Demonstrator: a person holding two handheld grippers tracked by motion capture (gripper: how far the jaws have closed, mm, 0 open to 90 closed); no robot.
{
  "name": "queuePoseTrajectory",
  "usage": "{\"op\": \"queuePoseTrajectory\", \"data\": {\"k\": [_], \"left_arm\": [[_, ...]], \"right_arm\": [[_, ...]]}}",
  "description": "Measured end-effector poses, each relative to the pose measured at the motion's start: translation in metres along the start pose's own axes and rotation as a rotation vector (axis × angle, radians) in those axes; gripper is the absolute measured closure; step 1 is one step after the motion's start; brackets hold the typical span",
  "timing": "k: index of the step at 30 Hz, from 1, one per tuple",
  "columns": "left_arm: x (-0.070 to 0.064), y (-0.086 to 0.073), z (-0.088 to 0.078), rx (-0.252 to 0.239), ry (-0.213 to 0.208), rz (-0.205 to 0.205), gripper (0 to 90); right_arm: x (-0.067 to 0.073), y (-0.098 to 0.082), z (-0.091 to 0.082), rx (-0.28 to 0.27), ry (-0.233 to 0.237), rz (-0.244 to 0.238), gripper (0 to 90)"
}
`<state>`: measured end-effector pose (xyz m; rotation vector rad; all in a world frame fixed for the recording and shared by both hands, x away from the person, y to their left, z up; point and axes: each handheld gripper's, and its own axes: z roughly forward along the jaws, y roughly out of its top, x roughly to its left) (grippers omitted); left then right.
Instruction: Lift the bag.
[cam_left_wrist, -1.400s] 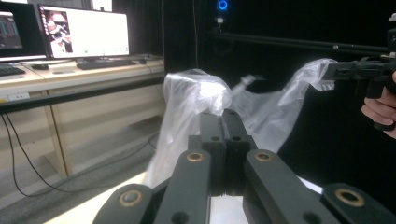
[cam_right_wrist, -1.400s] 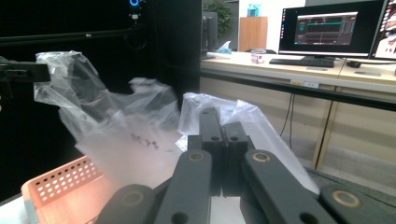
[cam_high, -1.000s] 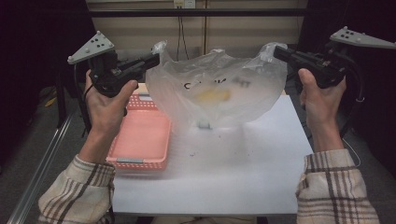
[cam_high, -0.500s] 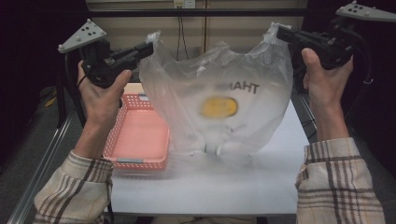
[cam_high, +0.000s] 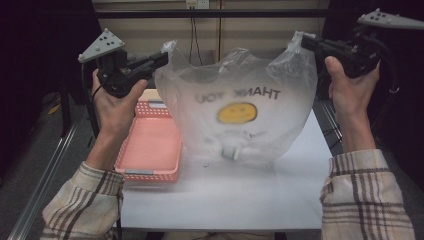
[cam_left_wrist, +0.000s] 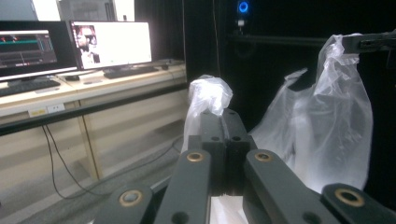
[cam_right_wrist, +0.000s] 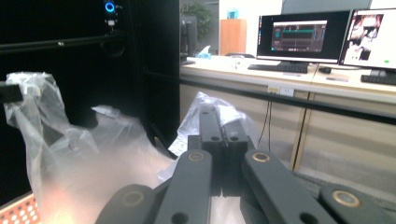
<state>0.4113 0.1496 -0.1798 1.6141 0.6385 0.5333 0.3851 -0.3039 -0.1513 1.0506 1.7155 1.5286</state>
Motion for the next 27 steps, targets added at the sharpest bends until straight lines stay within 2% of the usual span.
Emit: {"op": "queuePoseTrajectory", "data": {"k": [4, 7, 14, 17, 20, 25, 27], "left_arm": [[0.005, -0.018, 0.005, 0.042, 0.005, -0.02, 90.0], [0.009, -0.037, 0.011, 0.077, 0.015, -0.041, 90.0], [0.014, -0.084, 0.022, 0.172, 0.01, -0.06, 90.0], [0.021, -0.098, 0.023, 0.192, 0.023, -0.089, 90.0], [0.027, -0.111, 0.024, 0.215, 0.029, -0.104, 90.0], [0.033, -0.133, 0.021, 0.226, 0.031, -0.134, 90.0], [0.036, -0.142, 0.021, 0.234, 0.03, -0.153, 90.0]], "right_arm": [[-0.005, -0.032, 0.002, 0.049, -0.002, 0.009, 90.0], [-0.01, -0.056, 0.005, 0.086, -0.012, 0.023, 90.0], [-0.019, -0.103, 0.008, 0.156, -0.031, 0.039, 90.0], [-0.023, -0.119, 0.007, 0.174, -0.047, 0.038, 90.0], [-0.031, -0.136, 0.005, 0.191, -0.062, 0.062, 90.0], [-0.045, -0.162, 0.003, 0.23, -0.121, 0.084, 90.0], [-0.049, -0.172, 0.004, 0.237, -0.124, 0.104, 90.0]]}}
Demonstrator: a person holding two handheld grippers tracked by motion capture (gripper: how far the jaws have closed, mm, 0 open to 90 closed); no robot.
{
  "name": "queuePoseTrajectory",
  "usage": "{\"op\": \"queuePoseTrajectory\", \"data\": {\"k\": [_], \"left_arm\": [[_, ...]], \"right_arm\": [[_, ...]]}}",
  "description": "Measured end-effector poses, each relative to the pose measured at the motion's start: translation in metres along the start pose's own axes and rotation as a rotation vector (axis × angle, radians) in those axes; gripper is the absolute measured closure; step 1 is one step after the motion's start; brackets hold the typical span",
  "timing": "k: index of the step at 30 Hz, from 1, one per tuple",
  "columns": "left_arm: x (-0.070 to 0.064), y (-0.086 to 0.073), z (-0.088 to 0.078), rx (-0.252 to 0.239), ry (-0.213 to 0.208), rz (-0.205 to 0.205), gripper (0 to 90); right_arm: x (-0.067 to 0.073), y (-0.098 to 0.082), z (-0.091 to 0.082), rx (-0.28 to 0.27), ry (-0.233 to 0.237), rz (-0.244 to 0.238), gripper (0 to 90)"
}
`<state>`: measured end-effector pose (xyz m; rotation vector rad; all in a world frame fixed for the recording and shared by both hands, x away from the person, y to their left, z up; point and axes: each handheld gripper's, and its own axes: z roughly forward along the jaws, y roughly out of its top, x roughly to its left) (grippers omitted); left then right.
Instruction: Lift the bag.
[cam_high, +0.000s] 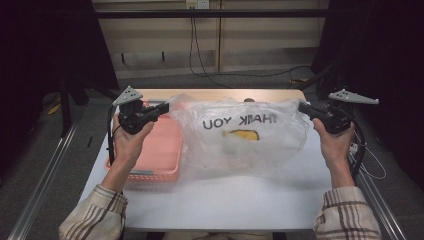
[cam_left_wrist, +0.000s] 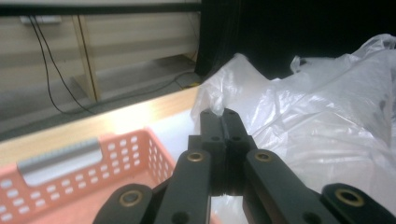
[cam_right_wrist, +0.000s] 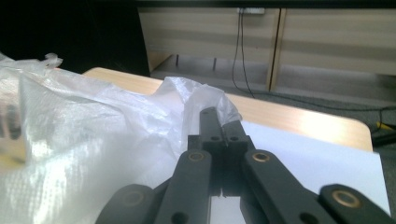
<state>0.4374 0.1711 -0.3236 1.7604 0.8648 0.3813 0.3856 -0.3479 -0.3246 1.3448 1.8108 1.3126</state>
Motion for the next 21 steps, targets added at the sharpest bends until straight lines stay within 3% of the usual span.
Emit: {"op": "queuePoseTrajectory", "data": {"k": [7, 12, 17, 19, 21], "left_arm": [[0.005, -0.02, 0.008, 0.034, -0.002, -0.028, 90.0], [0.001, -0.027, 0.014, 0.042, -0.035, -0.034, 90.0], [-0.007, -0.026, 0.021, 0.051, -0.057, -0.025, 88.4], [-0.01, -0.025, 0.023, 0.045, -0.053, -0.024, 84.1], [-0.011, -0.023, 0.022, 0.042, -0.038, -0.026, 72.8]], "right_arm": [[0.0, -0.03, 0.021, 0.073, -0.038, -0.016, 90.0], [0.002, -0.044, 0.031, 0.087, -0.018, 0.006, 90.0], [0.007, -0.044, 0.032, 0.077, 0.015, -0.005, 88.8], [0.008, -0.041, 0.029, 0.056, 0.021, 0.0, 78.3], [0.008, -0.038, 0.025, 0.047, 0.034, 0.003, 75.5]]}}
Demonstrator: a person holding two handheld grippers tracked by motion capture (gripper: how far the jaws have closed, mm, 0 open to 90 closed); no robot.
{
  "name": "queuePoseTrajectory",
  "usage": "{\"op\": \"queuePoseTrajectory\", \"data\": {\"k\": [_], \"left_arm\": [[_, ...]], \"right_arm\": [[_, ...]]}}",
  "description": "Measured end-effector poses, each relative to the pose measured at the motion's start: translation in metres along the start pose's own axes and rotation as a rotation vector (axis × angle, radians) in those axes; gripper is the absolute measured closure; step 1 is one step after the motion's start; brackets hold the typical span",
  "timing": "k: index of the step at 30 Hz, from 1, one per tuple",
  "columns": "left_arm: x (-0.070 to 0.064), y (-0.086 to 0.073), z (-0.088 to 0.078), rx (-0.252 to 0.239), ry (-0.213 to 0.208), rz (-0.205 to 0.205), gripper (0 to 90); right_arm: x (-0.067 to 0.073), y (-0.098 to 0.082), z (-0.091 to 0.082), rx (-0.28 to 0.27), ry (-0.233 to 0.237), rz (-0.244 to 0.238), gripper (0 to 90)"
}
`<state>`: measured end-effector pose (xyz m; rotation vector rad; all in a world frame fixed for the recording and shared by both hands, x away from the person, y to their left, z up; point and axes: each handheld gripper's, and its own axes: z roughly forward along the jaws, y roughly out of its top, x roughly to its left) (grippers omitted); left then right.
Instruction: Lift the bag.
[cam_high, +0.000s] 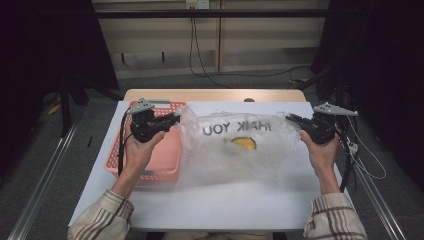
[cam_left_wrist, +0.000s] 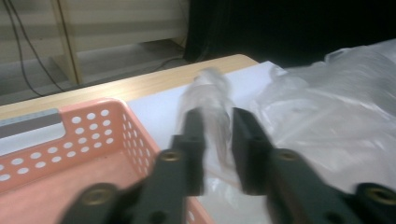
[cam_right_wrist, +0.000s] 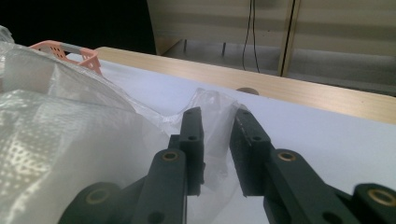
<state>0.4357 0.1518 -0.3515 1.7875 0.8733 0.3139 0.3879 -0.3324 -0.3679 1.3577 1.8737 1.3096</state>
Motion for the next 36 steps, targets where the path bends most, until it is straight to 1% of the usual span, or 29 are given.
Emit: {"op": "queuePoseTrajectory", "data": {"k": [1, 3, 4, 6, 7, 8, 9, 11, 12, 13, 15, 16, 20, 22, 23, 24, 27, 29, 30, 32, 33, 36], "left_arm": [[0.0, 0.001, -0.001, -0.005, 0.003, -0.003, 72.1], [0.0, 0.004, -0.003, -0.012, 0.013, -0.012, 67.9], [0.001, 0.005, -0.005, -0.015, 0.015, -0.01, 66.2], [0.0, 0.008, -0.008, -0.024, 0.02, -0.007, 65.5], [0.0, 0.01, -0.01, -0.03, 0.022, -0.007, 63.1], [-0.001, 0.011, -0.011, -0.038, 0.027, -0.007, 59.4], [-0.001, 0.013, -0.013, -0.035, 0.03, -0.004, 55.7], [-0.004, 0.016, -0.015, -0.045, 0.027, 0.003, 53.6], [-0.005, 0.017, -0.016, -0.042, 0.03, 0.009, 50.3], [-0.006, 0.018, -0.017, -0.044, 0.031, 0.011, 48.0], [-0.008, 0.021, -0.017, -0.047, 0.028, 0.014, 46.9], [-0.01, 0.022, -0.018, -0.048, 0.027, 0.016, 44.4], [-0.018, 0.024, -0.022, -0.054, 0.024, 0.031, 33.8], [-0.024, 0.024, -0.028, -0.056, 0.024, 0.051, 27.9], [-0.027, 0.024, -0.032, -0.061, 0.027, 0.071, 26.6], [-0.029, 0.024, -0.035, -0.072, 0.028, 0.079, 26.2], [-0.033, 0.025, -0.045, -0.09, 0.041, 0.086, 20.7], [-0.034, 0.024, -0.051, -0.097, 0.049, 0.087, 18.3], [-0.035, 0.023, -0.054, -0.1, 0.051, 0.087, 17.4], [-0.036, 0.02, -0.06, -0.102, 0.055, 0.092, 15.7], [-0.037, 0.018, -0.062, -0.103, 0.059, 0.095, 15.6], [-0.039, 0.011, -0.066, -0.08, 0.059, 0.112, 14.3]], "right_arm": [[0.0, 0.001, -0.002, 0.0, -0.002, -0.004, 73.0], [0.0, 0.004, -0.007, -0.006, -0.006, -0.002, 63.9], [0.0, 0.005, -0.01, -0.01, -0.01, 0.003, 60.5], [0.0, 0.008, -0.015, -0.02, -0.008, 0.007, 54.4], [0.0, 0.01, -0.017, -0.025, -0.007, 0.006, 51.5], [0.002, 0.011, -0.02, -0.028, -0.011, 0.004, 48.9], [0.003, 0.013, -0.023, -0.032, -0.016, -0.003, 45.5], [0.006, 0.017, -0.028, -0.039, -0.013, -0.005, 38.6], [0.008, 0.019, -0.031, -0.038, -0.011, -0.006, 35.6], [0.01, 0.021, -0.033, -0.039, -0.011, -0.01, 33.8], [0.014, 0.026, -0.039, -0.046, -0.016, -0.013, 28.8], [0.017, 0.028, -0.042, -0.052, -0.012, -0.014, 26.7], [0.024, 0.034, -0.053, -0.077, -0.019, -0.025, 21.3], [0.025, 0.037, -0.058, -0.087, -0.026, -0.028, 20.5], [0.026, 0.038, -0.06, -0.096, -0.026, -0.026, 20.2], [0.027, 0.039, -0.063, -0.105, -0.03, -0.027, 19.3], [0.028, 0.04, -0.069, -0.115, -0.032, -0.03, 18.4], [0.029, 0.038, -0.073, -0.117, -0.033, -0.023, 18.2], [0.03, 0.037, -0.075, -0.117, -0.032, -0.027, 18.1], [0.032, 0.034, -0.08, -0.122, -0.044, -0.032, 17.9], [0.033, 0.032, -0.083, -0.126, -0.042, -0.033, 17.7], [0.037, 0.025, -0.09, -0.125, -0.042, -0.036, 16.8]]}}
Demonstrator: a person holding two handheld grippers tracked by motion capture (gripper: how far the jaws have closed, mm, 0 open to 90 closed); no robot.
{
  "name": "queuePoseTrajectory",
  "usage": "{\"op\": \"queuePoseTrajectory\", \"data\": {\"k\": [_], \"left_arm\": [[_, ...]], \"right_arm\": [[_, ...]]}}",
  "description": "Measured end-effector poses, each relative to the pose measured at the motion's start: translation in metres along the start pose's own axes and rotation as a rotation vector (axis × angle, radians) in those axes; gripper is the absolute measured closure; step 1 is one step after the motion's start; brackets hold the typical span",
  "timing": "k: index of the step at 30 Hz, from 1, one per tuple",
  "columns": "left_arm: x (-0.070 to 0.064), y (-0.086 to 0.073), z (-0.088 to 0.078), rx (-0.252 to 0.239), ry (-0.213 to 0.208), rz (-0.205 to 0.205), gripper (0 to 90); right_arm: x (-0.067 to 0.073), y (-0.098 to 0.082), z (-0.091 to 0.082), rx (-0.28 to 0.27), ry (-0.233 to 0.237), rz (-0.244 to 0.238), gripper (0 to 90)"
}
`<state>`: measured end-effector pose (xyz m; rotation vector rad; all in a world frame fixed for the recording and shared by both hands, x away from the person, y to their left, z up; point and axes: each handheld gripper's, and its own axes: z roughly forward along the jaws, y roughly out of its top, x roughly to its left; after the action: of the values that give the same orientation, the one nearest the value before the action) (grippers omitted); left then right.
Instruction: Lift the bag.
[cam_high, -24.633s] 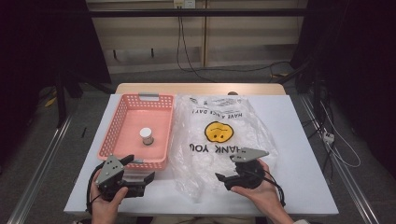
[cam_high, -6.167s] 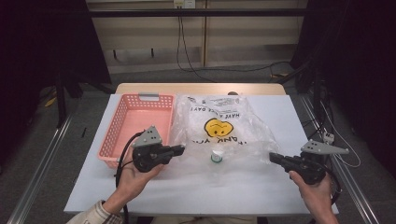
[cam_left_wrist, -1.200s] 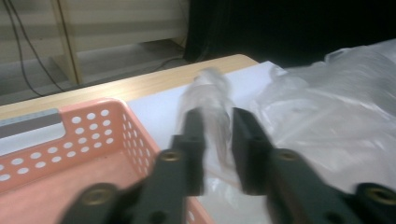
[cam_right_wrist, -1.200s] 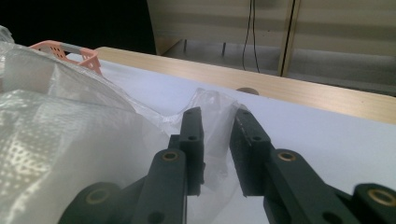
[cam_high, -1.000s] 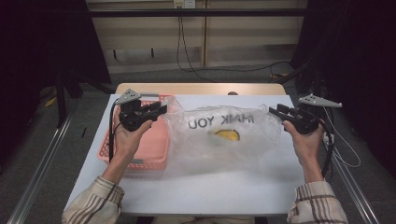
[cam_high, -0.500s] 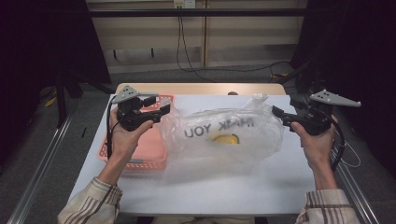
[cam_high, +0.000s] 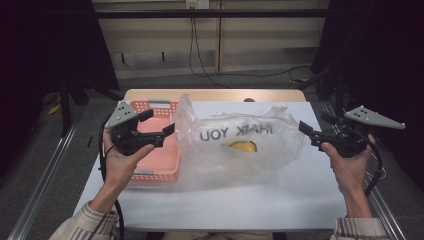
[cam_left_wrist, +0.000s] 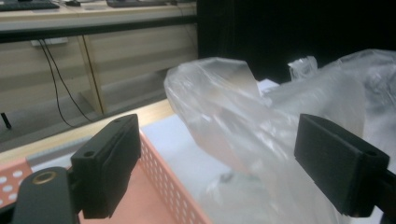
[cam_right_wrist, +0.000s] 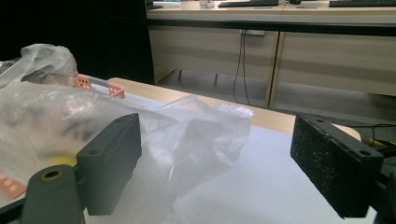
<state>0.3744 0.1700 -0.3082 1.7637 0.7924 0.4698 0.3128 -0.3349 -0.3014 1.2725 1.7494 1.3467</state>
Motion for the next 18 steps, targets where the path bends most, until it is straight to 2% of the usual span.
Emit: {"op": "queuePoseTrajectory", "data": {"k": [3, 5, 8, 13, 18], "left_arm": [[-0.004, -0.009, -0.003, 0.027, -0.004, 0.005, 13.6], [-0.006, -0.015, -0.004, 0.033, 0.015, -0.001, 13.7], [-0.008, -0.021, -0.007, 0.054, 0.007, -0.004, 11.4], [-0.011, -0.033, -0.014, 0.072, 0.006, -0.002, 9.1], [-0.013, -0.047, -0.017, 0.11, 0.008, 0.023, 7.0]], "right_arm": [[0.003, -0.01, -0.005, 0.012, 0.007, 0.004, 15.5], [0.007, -0.016, -0.008, 0.026, 0.017, -0.002, 15.3], [0.013, -0.023, -0.009, 0.068, 0.018, -0.016, 13.7], [0.021, -0.039, -0.016, 0.079, 0.016, -0.011, 13.3], [0.026, -0.055, -0.017, 0.15, 0.02, -0.004, 12.9]]}}
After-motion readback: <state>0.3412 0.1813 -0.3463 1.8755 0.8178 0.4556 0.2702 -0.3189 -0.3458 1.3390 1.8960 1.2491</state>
